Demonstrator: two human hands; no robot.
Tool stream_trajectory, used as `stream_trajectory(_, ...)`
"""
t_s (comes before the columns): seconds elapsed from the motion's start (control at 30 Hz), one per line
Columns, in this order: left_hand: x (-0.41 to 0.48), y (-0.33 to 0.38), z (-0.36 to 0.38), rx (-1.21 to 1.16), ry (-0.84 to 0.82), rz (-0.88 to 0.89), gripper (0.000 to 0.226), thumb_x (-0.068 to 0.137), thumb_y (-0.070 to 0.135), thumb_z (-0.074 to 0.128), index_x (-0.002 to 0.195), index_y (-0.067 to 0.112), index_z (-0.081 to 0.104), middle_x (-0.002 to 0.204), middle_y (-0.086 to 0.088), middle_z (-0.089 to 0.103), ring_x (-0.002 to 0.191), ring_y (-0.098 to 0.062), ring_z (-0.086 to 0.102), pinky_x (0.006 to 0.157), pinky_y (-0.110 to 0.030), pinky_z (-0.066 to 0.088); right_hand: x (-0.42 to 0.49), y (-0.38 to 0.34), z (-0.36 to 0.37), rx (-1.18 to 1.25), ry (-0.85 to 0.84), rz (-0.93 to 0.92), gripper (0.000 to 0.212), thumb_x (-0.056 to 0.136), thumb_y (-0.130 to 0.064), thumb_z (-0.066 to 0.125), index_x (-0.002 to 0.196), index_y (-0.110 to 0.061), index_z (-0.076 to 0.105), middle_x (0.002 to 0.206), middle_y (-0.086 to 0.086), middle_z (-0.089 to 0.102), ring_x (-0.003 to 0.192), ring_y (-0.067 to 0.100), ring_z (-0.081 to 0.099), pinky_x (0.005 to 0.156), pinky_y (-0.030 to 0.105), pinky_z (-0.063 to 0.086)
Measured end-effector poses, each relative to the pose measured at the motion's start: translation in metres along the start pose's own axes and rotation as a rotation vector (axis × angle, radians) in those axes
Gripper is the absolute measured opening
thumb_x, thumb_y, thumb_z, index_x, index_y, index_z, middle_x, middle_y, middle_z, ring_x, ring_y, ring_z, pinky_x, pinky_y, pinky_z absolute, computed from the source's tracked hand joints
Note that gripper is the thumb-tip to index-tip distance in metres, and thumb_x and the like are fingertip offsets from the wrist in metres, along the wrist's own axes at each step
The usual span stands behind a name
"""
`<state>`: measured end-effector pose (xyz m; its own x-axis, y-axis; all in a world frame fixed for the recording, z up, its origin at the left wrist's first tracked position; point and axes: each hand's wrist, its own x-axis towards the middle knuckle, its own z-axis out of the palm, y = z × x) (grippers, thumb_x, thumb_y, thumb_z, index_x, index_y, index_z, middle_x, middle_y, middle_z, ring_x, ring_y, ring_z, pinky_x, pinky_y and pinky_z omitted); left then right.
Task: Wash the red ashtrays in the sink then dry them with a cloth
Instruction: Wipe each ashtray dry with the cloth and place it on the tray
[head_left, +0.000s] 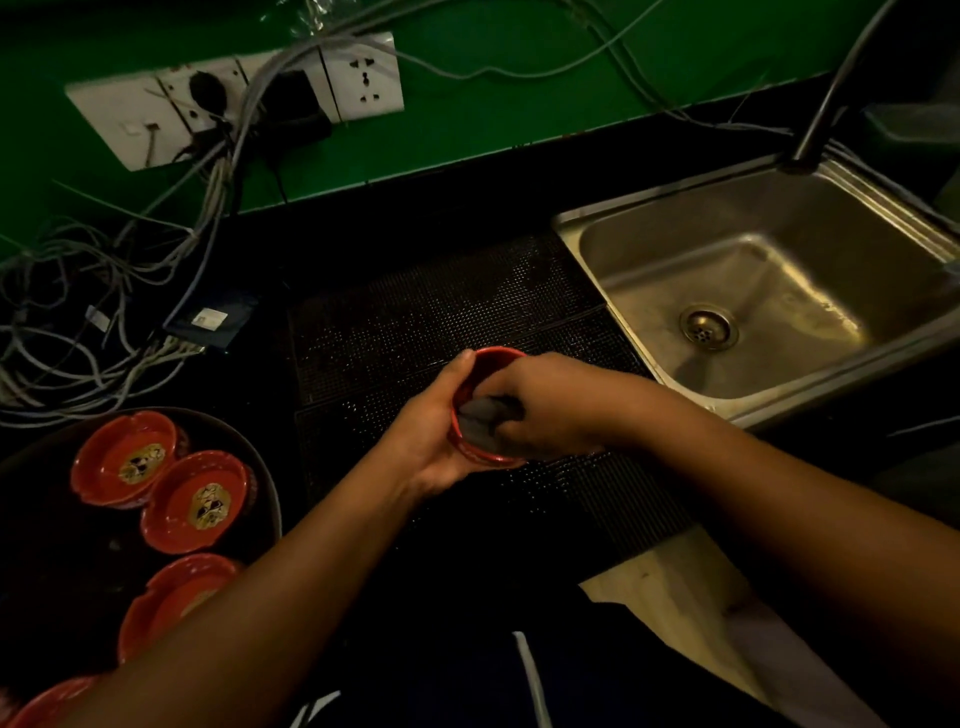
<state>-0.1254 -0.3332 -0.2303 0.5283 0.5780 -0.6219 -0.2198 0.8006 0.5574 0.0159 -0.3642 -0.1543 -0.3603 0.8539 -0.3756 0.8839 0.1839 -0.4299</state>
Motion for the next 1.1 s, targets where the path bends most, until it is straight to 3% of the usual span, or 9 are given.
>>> stream_trajectory(0.07, 0.002, -0.003, 0.006, 0.013, 0.003, 0.012, 0.048, 0.092, 0.049, 0.045, 0.123, 0.014, 0.057, 0.103, -0.015, 0.071, 0.085, -0.031, 0.070, 0.069, -0.053, 0.057, 0.000, 0.007, 0.002, -0.155, 0.066, 0.079, 0.024, 0.089, -0.035, 0.054, 0.110, -0.025, 0.061, 0.098, 0.001, 0.063, 0.094, 0.025, 0.058, 0.076, 0.030, 0.045)
stream_trajectory(0.17, 0.006, 0.009, 0.011, 0.071, 0.026, 0.107, 0.048, 0.093, 0.046, 0.046, 0.130, 0.017, 0.053, 0.117, -0.014, 0.067, 0.097, -0.031, 0.068, 0.070, -0.055, 0.055, 0.007, 0.017, 0.014, -0.282, 0.380, 0.172, 0.028, 0.093, -0.029, 0.049, 0.117, -0.014, 0.054, 0.110, 0.011, 0.058, 0.102, 0.031, 0.049, 0.079, 0.037, 0.041)
stream_trajectory(0.3, 0.010, 0.019, 0.022, 0.087, 0.032, 0.138, 0.050, 0.094, 0.052, 0.041, 0.129, 0.018, 0.055, 0.120, -0.015, 0.065, 0.105, -0.034, 0.065, 0.075, -0.054, 0.055, 0.019, 0.012, 0.007, 0.073, 0.599, 0.084, 0.031, 0.092, -0.024, 0.053, 0.121, -0.014, 0.054, 0.109, 0.009, 0.064, 0.099, 0.029, 0.052, 0.078, 0.032, 0.038)
stream_trajectory(0.4, 0.013, 0.025, 0.024, 0.042, 0.041, 0.158, 0.057, 0.093, 0.057, 0.040, 0.128, 0.015, 0.056, 0.116, -0.016, 0.067, 0.098, -0.032, 0.068, 0.070, -0.050, 0.057, 0.020, 0.015, -0.002, 0.287, 0.484, 0.006, 0.036, 0.090, -0.022, 0.059, 0.126, -0.017, 0.054, 0.107, 0.007, 0.065, 0.095, 0.023, 0.059, 0.075, 0.026, 0.045)
stream_trajectory(0.53, 0.020, 0.030, 0.023, 0.093, 0.104, 0.246, 0.050, 0.096, 0.044, 0.046, 0.130, 0.008, 0.051, 0.116, -0.021, 0.064, 0.090, -0.032, 0.066, 0.068, -0.048, 0.058, 0.022, 0.033, -0.005, 0.401, 0.301, -0.016, 0.023, 0.088, -0.022, 0.062, 0.111, -0.020, 0.057, 0.093, -0.003, 0.062, 0.084, 0.014, 0.059, 0.069, 0.025, 0.044)
stream_trajectory(0.73, 0.037, 0.018, 0.019, 0.167, 0.365, 0.322, 0.021, 0.094, 0.018, 0.056, 0.112, 0.012, 0.051, 0.103, -0.015, 0.064, 0.077, -0.022, 0.065, 0.060, -0.035, 0.057, 0.007, 0.084, 0.017, 0.511, 0.429, 0.149, 0.028, 0.086, -0.023, 0.063, 0.114, -0.022, 0.058, 0.099, -0.003, 0.065, 0.093, 0.017, 0.060, 0.081, 0.029, 0.045)
stream_trajectory(0.9, 0.042, 0.007, 0.012, 0.235, 0.445, 0.249, 0.002, 0.095, 0.019, 0.050, 0.095, 0.022, 0.049, 0.100, -0.008, 0.057, 0.082, -0.023, 0.058, 0.058, -0.034, 0.051, -0.011, 0.133, 0.060, 0.392, 0.583, 0.383, 0.043, 0.086, -0.022, 0.066, 0.124, -0.008, 0.052, 0.116, 0.012, 0.057, 0.110, 0.028, 0.054, 0.084, 0.024, 0.035)
stream_trajectory(1.03, 0.047, -0.009, 0.024, 0.223, 0.446, 0.264, 0.004, 0.095, 0.020, 0.052, 0.097, 0.020, 0.055, 0.101, -0.009, 0.061, 0.088, -0.025, 0.060, 0.068, -0.038, 0.052, -0.022, 0.141, 0.081, 0.035, 0.197, 0.355, 0.056, 0.085, -0.062, 0.052, 0.133, -0.035, 0.047, 0.133, 0.002, 0.038, 0.125, 0.026, 0.037, 0.103, 0.039, 0.030)
stream_trajectory(1.1, 0.046, -0.017, 0.028, 0.192, 0.488, 0.299, 0.008, 0.094, 0.019, 0.053, 0.098, 0.018, 0.059, 0.097, -0.008, 0.065, 0.087, -0.023, 0.063, 0.071, -0.036, 0.053, -0.023, 0.145, 0.070, 0.200, 0.340, 0.347, 0.039, 0.086, -0.057, 0.055, 0.121, -0.039, 0.057, 0.124, -0.001, 0.036, 0.122, 0.023, 0.035, 0.104, 0.037, 0.026)
